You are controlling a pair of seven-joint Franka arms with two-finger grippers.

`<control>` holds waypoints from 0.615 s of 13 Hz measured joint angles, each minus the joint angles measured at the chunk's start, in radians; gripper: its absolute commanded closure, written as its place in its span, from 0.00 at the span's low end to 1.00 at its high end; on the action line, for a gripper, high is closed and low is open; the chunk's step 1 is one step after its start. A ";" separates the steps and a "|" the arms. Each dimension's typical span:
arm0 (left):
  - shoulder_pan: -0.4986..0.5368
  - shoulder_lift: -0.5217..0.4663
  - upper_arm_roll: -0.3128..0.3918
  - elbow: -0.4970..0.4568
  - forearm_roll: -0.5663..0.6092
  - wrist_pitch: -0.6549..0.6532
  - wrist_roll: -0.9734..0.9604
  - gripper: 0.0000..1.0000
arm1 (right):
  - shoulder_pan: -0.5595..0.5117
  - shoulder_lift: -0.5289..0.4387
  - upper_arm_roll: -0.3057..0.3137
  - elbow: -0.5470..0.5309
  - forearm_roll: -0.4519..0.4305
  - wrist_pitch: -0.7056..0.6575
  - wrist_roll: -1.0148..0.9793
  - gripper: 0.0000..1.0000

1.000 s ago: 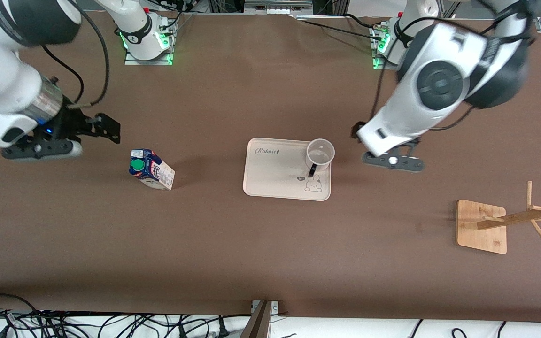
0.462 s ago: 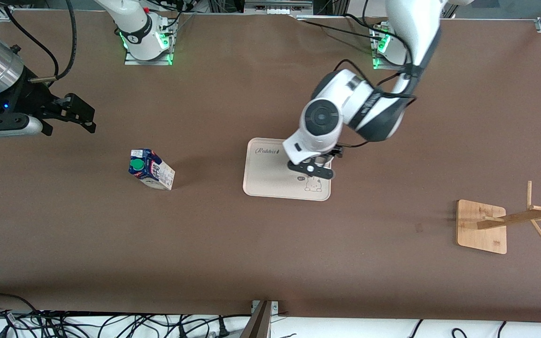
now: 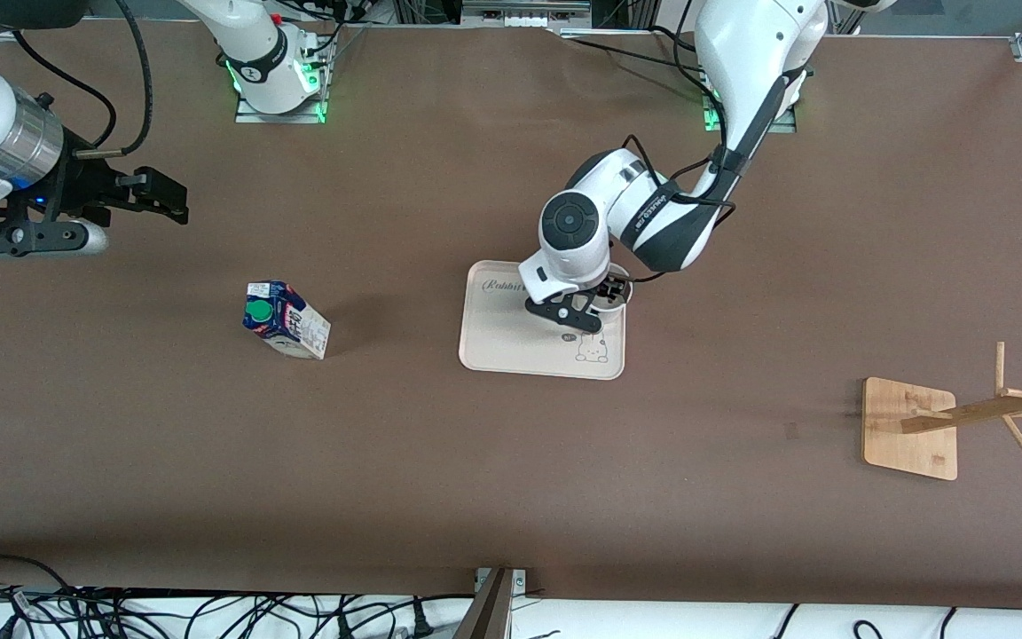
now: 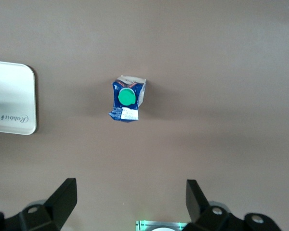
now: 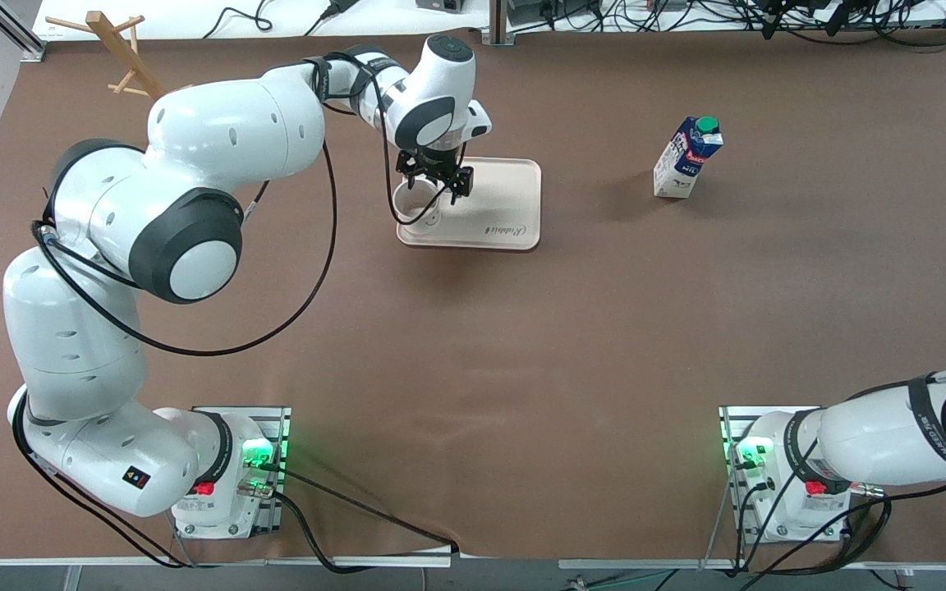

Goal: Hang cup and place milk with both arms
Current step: 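Grasp the white mug rim with the left gripper and lift it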

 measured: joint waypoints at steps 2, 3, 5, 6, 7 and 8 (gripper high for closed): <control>-0.001 0.000 -0.002 -0.011 0.000 0.000 0.000 0.43 | 0.000 -0.041 -0.002 -0.074 0.000 0.039 0.000 0.00; -0.002 0.000 -0.003 -0.016 0.000 0.000 0.000 0.58 | 0.000 -0.058 -0.004 -0.099 0.000 0.050 0.000 0.00; -0.005 0.001 -0.003 -0.027 0.000 0.000 0.000 0.98 | 0.000 -0.078 -0.008 -0.124 0.000 0.070 0.000 0.00; -0.009 0.001 -0.003 -0.029 0.000 0.001 0.000 1.00 | 0.000 -0.081 -0.008 -0.127 0.000 0.080 0.000 0.00; -0.013 0.001 -0.003 -0.029 0.000 0.002 -0.001 1.00 | 0.000 -0.081 -0.008 -0.127 0.000 0.089 0.000 0.00; -0.015 0.001 -0.003 -0.028 0.000 0.005 -0.001 1.00 | 0.000 -0.081 -0.008 -0.127 0.000 0.098 0.000 0.00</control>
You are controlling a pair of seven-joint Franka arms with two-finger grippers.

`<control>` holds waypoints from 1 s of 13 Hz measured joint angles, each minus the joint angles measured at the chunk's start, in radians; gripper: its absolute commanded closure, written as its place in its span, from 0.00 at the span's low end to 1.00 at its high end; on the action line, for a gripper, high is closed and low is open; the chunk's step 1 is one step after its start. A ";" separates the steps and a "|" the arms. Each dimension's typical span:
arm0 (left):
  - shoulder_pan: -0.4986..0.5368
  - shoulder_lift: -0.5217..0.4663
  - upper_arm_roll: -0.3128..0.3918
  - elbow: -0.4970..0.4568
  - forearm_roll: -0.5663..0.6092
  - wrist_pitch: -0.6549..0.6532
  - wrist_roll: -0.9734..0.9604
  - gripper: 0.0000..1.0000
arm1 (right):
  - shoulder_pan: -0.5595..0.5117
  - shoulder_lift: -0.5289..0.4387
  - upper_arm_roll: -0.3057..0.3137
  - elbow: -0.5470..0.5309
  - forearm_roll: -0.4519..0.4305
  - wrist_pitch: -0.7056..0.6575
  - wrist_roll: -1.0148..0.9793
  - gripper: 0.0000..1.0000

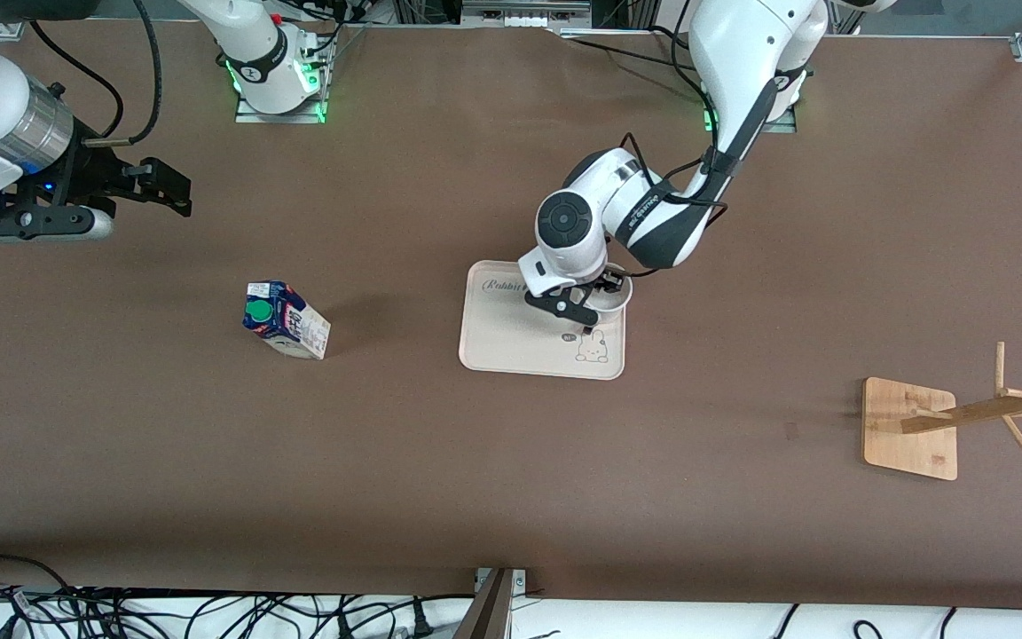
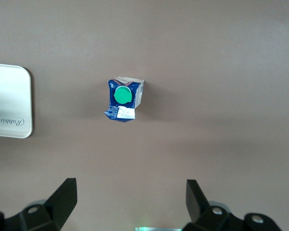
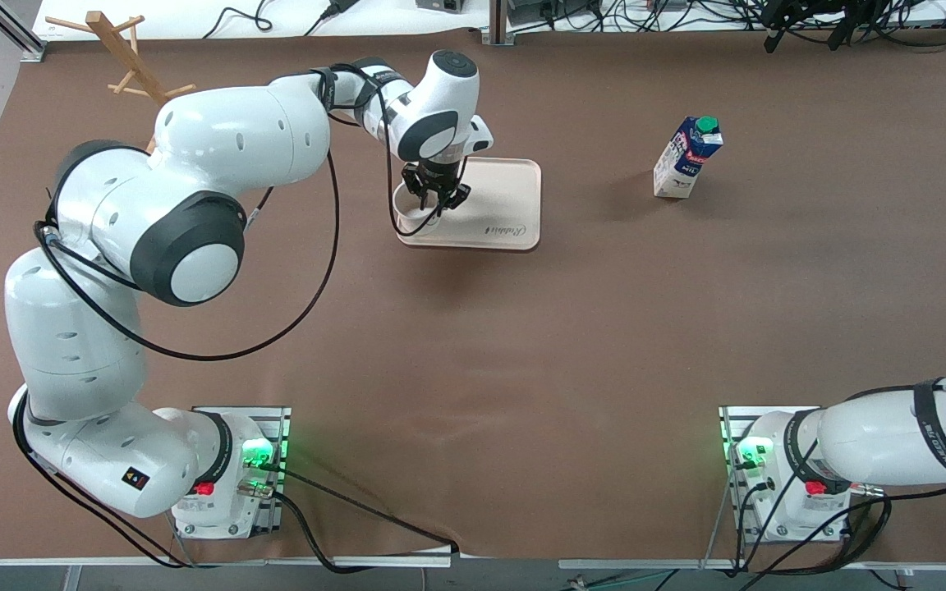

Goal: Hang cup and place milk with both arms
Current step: 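Grasp the white mug rim with the left gripper and lift it, then carry the mug with the left gripper toward the wooden mug stand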

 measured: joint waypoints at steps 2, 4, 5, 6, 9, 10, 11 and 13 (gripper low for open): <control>-0.001 0.000 -0.002 0.008 0.000 0.010 -0.002 1.00 | 0.000 0.000 0.000 -0.003 0.000 0.010 0.000 0.00; -0.001 -0.003 -0.002 0.020 0.000 0.012 -0.019 1.00 | 0.000 0.000 0.000 -0.008 0.000 0.014 0.000 0.00; -0.001 -0.006 -0.002 0.033 0.000 0.009 -0.047 1.00 | 0.000 0.001 0.000 -0.011 0.000 0.016 0.000 0.00; 0.000 -0.012 -0.002 0.053 -0.001 -0.005 -0.078 1.00 | 0.000 0.002 0.000 -0.013 0.000 0.019 0.000 0.00; 0.015 -0.062 0.008 0.170 -0.047 -0.170 -0.143 1.00 | 0.000 0.005 -0.001 -0.014 0.000 0.029 0.000 0.00; 0.039 -0.083 0.012 0.223 -0.049 -0.243 -0.145 1.00 | 0.000 0.006 -0.001 -0.014 0.000 0.031 0.000 0.00; 0.078 -0.103 0.014 0.276 -0.049 -0.299 -0.145 1.00 | 0.000 0.007 -0.001 -0.014 0.000 0.033 0.000 0.00; 0.168 -0.129 0.017 0.362 -0.051 -0.362 -0.135 1.00 | 0.000 0.007 -0.001 -0.014 0.000 0.035 0.000 0.00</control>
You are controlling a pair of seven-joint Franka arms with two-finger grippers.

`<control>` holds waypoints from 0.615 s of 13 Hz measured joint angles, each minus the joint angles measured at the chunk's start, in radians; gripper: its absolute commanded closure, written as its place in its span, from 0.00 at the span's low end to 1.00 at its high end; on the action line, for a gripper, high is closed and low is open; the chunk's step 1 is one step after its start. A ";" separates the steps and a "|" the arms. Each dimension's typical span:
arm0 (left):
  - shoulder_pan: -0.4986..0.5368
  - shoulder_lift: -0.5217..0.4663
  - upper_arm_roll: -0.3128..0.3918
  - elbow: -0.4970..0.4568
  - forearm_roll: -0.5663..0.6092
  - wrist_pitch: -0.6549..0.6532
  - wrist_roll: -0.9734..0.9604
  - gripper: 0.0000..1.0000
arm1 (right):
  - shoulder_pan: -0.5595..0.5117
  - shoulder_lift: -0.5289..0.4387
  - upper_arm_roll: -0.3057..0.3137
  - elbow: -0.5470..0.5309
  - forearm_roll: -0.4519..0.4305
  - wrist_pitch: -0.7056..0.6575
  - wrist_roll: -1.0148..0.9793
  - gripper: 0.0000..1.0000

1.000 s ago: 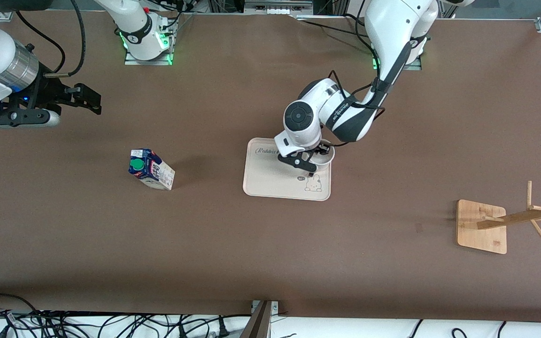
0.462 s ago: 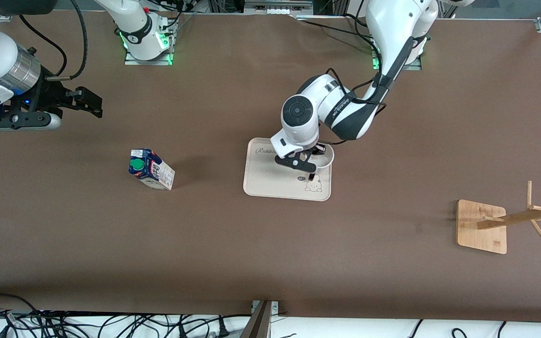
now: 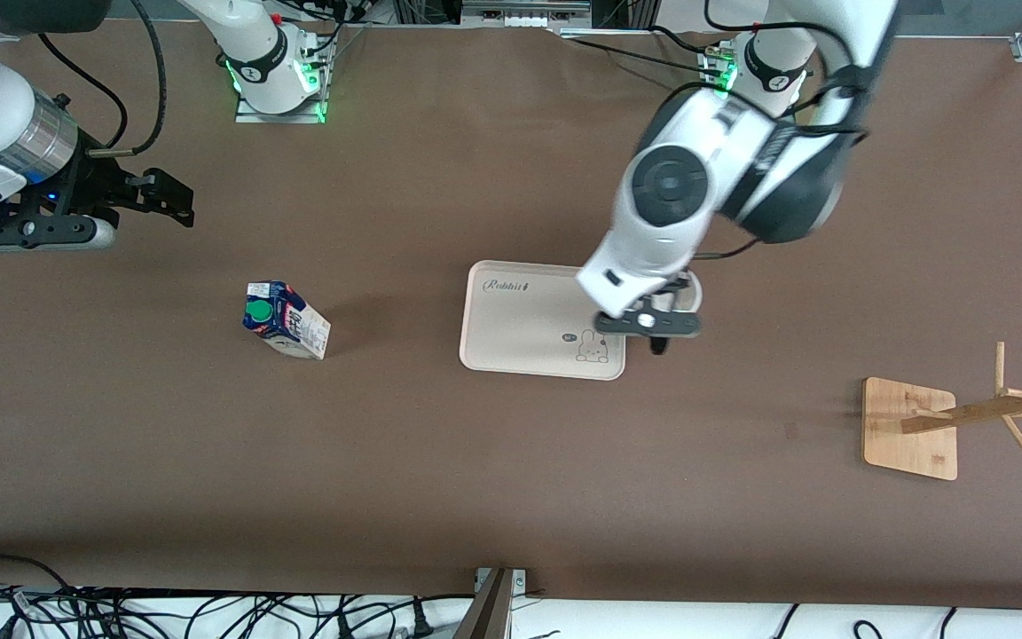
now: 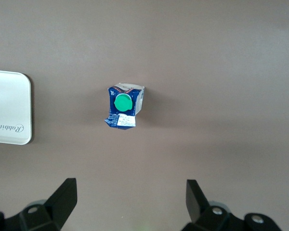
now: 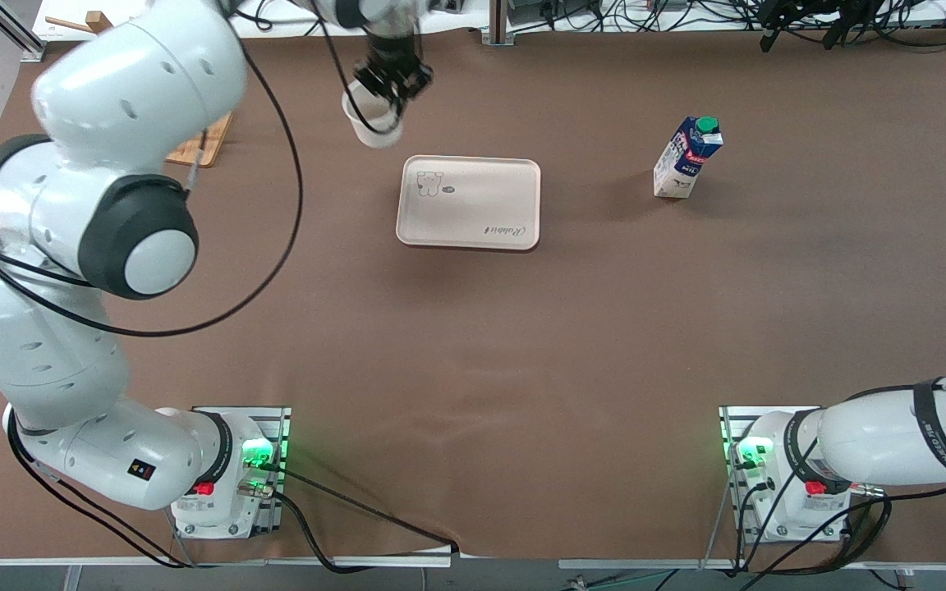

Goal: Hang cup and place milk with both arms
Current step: 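Carry the mug with the left gripper toward the wooden mug stand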

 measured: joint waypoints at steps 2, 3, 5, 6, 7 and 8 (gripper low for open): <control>0.101 -0.007 -0.003 0.048 -0.008 -0.034 0.070 1.00 | 0.000 0.000 0.000 0.000 0.000 0.001 0.000 0.00; 0.149 -0.007 -0.003 0.066 -0.014 -0.040 0.129 1.00 | 0.000 0.000 0.000 0.000 0.000 0.001 0.000 0.00; 0.224 -0.006 -0.001 0.100 -0.020 -0.060 0.226 1.00 | 0.000 0.000 0.001 0.000 0.000 0.001 0.000 0.00; 0.260 -0.006 -0.002 0.117 -0.021 -0.073 0.265 1.00 | 0.000 0.000 0.001 0.000 0.000 0.001 0.000 0.00; 0.301 -0.006 -0.003 0.129 -0.026 -0.080 0.314 1.00 | 0.000 0.000 0.002 0.000 0.000 0.000 0.000 0.00; 0.341 -0.006 -0.004 0.139 -0.046 -0.086 0.360 1.00 | 0.000 0.000 0.002 0.000 0.000 0.000 0.000 0.00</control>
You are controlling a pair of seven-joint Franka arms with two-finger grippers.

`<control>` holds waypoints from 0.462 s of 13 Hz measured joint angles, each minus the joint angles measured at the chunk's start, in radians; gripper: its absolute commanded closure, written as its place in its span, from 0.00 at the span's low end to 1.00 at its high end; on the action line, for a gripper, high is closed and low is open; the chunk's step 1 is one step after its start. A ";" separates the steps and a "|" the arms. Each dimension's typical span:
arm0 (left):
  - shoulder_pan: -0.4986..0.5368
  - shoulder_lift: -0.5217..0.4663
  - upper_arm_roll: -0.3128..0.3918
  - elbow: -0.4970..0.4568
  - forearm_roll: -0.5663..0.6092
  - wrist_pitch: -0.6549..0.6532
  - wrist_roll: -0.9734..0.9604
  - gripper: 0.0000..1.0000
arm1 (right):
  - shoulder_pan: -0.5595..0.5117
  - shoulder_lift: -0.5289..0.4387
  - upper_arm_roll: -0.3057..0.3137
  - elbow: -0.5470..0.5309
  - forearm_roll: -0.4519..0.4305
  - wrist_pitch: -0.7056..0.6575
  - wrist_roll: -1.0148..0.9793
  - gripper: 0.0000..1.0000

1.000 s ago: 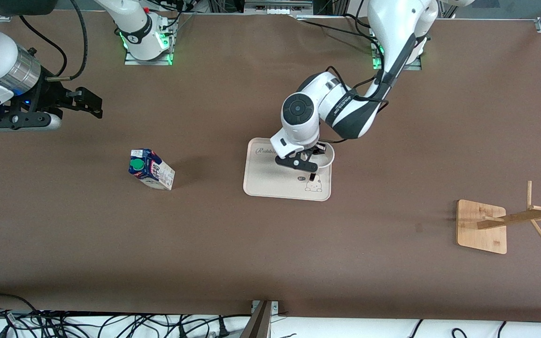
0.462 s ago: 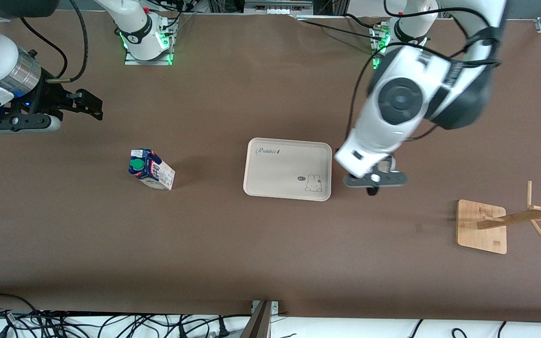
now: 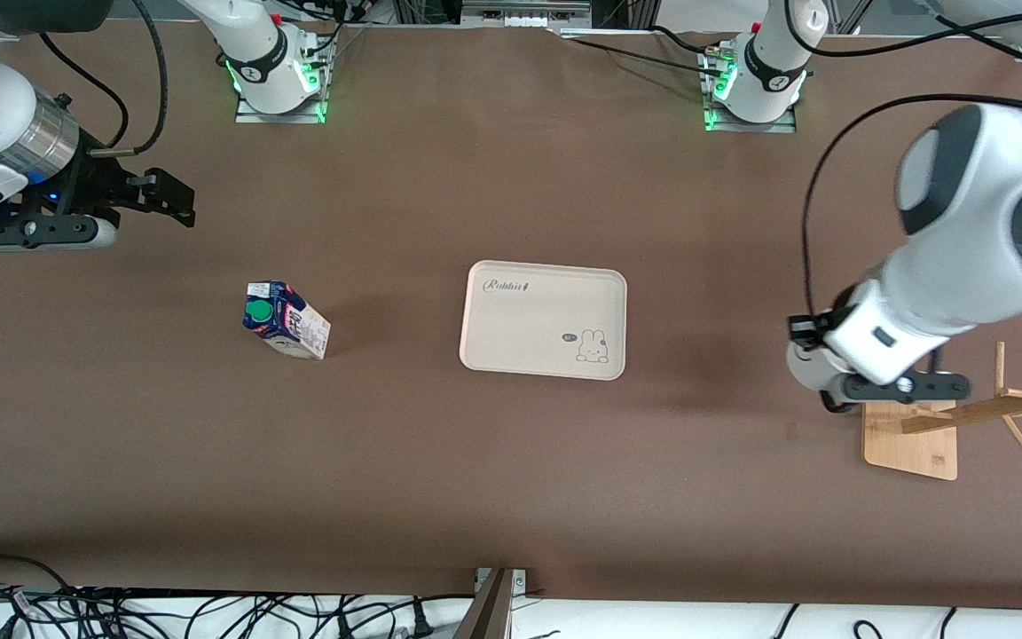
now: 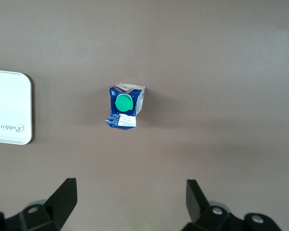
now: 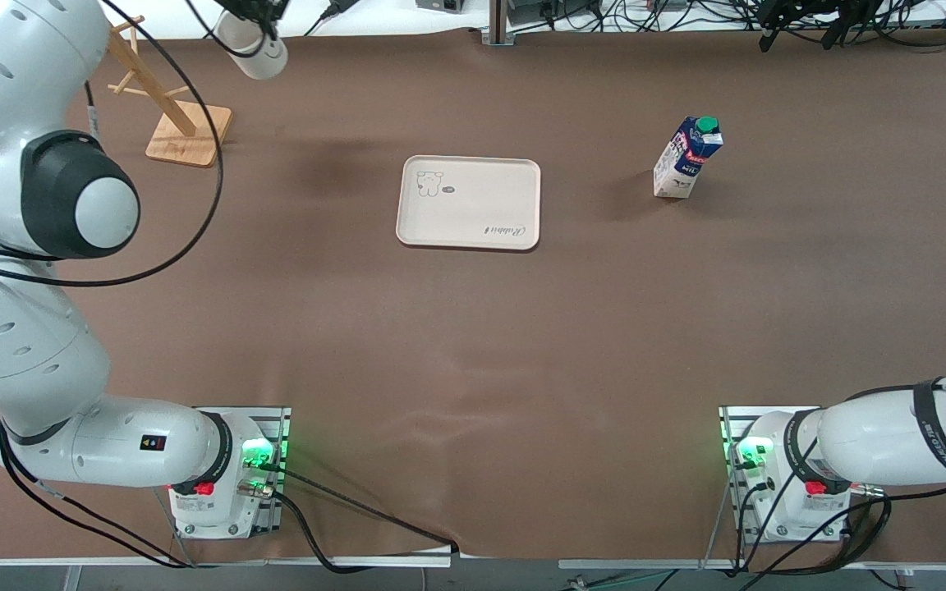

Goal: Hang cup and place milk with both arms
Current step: 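Carry the mug with the left gripper toward the wooden mug stand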

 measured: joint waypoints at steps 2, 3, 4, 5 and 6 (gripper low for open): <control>0.069 -0.002 0.000 0.016 -0.032 -0.029 0.047 1.00 | 0.000 0.000 0.000 0.000 0.000 0.000 0.000 0.00; 0.096 -0.002 -0.002 0.023 -0.037 -0.051 0.058 1.00 | 0.000 0.000 0.000 0.000 0.000 0.000 0.000 0.00; 0.119 -0.003 -0.003 0.026 -0.044 -0.066 0.077 1.00 | 0.000 0.000 0.001 0.000 0.000 0.000 0.000 0.00; 0.138 -0.003 -0.004 0.027 -0.049 -0.074 0.106 1.00 | 0.000 0.000 0.001 0.000 0.000 0.000 0.000 0.00; 0.155 -0.004 -0.005 0.027 -0.053 -0.083 0.138 1.00 | 0.000 0.000 0.002 0.000 0.000 0.000 0.000 0.00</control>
